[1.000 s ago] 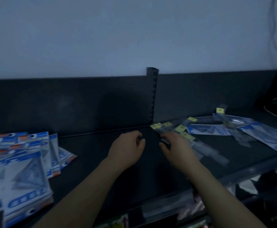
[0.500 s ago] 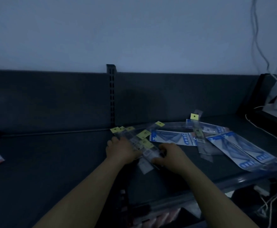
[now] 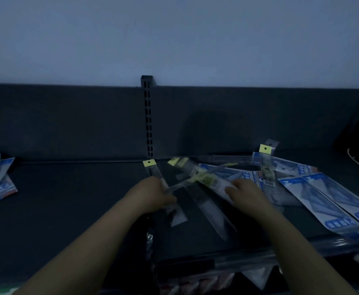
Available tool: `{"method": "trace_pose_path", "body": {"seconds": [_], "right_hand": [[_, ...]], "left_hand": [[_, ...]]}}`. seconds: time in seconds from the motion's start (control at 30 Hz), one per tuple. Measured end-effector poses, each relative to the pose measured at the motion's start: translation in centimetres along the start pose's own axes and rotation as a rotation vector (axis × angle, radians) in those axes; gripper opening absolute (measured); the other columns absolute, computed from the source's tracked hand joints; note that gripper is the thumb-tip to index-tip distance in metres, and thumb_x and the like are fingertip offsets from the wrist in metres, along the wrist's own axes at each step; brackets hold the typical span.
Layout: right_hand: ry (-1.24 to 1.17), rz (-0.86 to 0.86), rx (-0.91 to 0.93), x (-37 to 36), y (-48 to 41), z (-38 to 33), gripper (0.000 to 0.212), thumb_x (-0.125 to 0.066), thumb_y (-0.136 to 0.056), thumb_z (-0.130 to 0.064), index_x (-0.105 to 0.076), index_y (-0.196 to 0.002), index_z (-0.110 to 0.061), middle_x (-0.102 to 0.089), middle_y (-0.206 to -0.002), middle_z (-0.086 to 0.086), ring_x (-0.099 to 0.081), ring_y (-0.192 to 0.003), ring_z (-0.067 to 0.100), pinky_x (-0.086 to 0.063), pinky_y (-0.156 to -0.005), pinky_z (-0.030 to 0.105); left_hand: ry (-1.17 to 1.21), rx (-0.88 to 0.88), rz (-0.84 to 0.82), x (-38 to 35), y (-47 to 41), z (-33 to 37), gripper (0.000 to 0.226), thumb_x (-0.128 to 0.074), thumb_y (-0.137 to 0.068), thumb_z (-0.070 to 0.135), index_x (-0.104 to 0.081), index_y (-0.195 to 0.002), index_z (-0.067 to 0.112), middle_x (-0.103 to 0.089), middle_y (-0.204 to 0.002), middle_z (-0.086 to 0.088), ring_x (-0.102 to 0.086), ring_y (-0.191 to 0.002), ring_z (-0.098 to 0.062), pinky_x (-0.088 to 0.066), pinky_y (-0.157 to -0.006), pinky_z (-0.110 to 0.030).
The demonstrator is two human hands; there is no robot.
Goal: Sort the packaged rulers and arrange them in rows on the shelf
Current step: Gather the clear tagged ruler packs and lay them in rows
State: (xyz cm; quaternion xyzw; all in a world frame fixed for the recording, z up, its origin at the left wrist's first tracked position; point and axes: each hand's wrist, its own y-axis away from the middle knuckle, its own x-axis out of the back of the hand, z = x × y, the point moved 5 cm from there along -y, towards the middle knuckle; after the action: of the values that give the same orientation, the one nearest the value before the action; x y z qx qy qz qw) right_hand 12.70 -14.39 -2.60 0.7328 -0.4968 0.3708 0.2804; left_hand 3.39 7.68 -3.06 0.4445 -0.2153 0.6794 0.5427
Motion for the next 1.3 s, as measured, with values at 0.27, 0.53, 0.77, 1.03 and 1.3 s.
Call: {"method": "trace_pose_path", "body": {"seconds": [0.27, 0.53, 0.77, 1.03, 1.3], "right_hand": [[0.012, 0.058, 0.002, 0.3, 0.5, 0.7, 0.025, -0.055, -0.091, -0.035, -0.062, -0.096, -0.011, -0.065, -0.089, 0.002, -0.056, -0.075, 0.017, -0.040, -0.061, 0.027], [0.184, -0.072, 0.042, -1.8, 1.2, -1.2, 0.048, -0.072, -0.066, -0.062, -0.058, -0.088, -0.021, -0.062, -0.087, -0.001, -0.060, -0.081, 0.018, -0.047, -0.062, 0.030], [0.066, -0.212, -0.047, -1.4, 0.3, -1.0, 0.032, -0.075, -0.075, -0.032, -0.070, -0.086, -0.003, -0.072, -0.079, 0.012, -0.069, -0.075, 0.025, -0.049, -0.061, 0.030], [0.188, -0.103, -0.015, -2.5, 1.1, -1.8, 0.058, -0.066, -0.050, -0.073, -0.048, -0.065, -0.021, -0.052, -0.067, -0.001, -0.052, -0.069, 0.019, -0.032, -0.052, 0.026], [0.178, -0.191, -0.024, -2.8, 1.4, -2.7, 0.043, -0.073, -0.068, -0.052, -0.055, -0.078, -0.015, -0.062, -0.076, 0.003, -0.060, -0.077, 0.021, -0.041, -0.057, 0.028]], "left_hand": [[-0.370, 0.090, 0.029, -0.2, 0.1, 0.9, 0.086, -0.052, -0.076, 0.074, -0.040, -0.140, 0.017, -0.045, -0.139, -0.010, -0.042, -0.125, -0.029, -0.041, -0.097, -0.036], [-0.017, 0.159, 0.185, -0.8, -2.8, 0.1, 0.055, -0.070, -0.074, 0.051, -0.056, -0.109, 0.012, -0.059, -0.114, -0.007, -0.054, -0.107, -0.024, -0.048, -0.087, -0.031], [-0.021, 0.245, 0.107, 1.1, -2.0, -0.1, 0.033, -0.075, -0.078, 0.026, -0.051, -0.093, 0.009, -0.058, -0.097, -0.007, -0.061, -0.096, -0.024, -0.051, -0.078, -0.030], [-0.061, 0.278, 0.073, 1.2, -1.2, -0.8, 0.023, -0.071, -0.074, 0.022, -0.051, -0.074, 0.011, -0.059, -0.076, -0.004, -0.062, -0.075, -0.021, -0.046, -0.061, -0.026], [0.098, 0.234, 0.037, 0.9, -0.7, -1.5, 0.019, -0.068, -0.085, 0.027, -0.056, -0.085, 0.012, -0.058, -0.080, -0.002, -0.056, -0.071, -0.015, -0.045, -0.058, -0.026]]}}
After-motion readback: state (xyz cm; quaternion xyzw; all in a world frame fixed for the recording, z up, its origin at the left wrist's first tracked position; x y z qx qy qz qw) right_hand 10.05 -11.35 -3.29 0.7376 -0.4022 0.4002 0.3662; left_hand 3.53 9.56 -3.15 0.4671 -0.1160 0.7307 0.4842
